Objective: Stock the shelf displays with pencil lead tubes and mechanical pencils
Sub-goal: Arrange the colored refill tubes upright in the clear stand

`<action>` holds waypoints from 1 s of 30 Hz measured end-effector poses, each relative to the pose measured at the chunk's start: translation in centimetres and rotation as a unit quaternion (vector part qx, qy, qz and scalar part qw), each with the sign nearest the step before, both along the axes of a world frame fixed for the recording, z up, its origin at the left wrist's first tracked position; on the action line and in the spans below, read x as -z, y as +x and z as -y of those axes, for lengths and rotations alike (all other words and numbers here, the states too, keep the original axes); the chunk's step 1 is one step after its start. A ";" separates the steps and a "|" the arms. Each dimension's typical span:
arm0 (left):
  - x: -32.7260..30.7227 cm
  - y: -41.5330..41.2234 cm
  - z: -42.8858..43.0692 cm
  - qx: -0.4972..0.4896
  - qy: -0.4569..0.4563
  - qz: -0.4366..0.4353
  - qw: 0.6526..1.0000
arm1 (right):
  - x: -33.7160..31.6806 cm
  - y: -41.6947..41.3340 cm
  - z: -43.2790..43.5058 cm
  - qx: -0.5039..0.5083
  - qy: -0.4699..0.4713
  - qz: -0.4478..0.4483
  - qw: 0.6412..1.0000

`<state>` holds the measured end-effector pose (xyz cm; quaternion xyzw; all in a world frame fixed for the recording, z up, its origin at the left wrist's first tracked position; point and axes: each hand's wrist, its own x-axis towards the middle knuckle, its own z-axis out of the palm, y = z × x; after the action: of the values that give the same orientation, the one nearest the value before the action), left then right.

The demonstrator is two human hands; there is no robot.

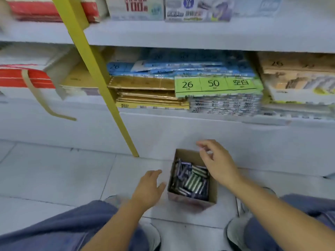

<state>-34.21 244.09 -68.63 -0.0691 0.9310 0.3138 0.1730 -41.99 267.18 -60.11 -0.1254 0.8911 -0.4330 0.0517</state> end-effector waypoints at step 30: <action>5.5 -0.9 -0.9 -0.088 0.239 0.135 0.958 | 20.0 -3.1 5.2 0.169 -0.021 0.371 0.913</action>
<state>-35.10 245.00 -74.12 -0.1493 0.7872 0.5286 0.2804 -45.05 261.95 -80.08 0.1957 0.8062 -0.4696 0.3020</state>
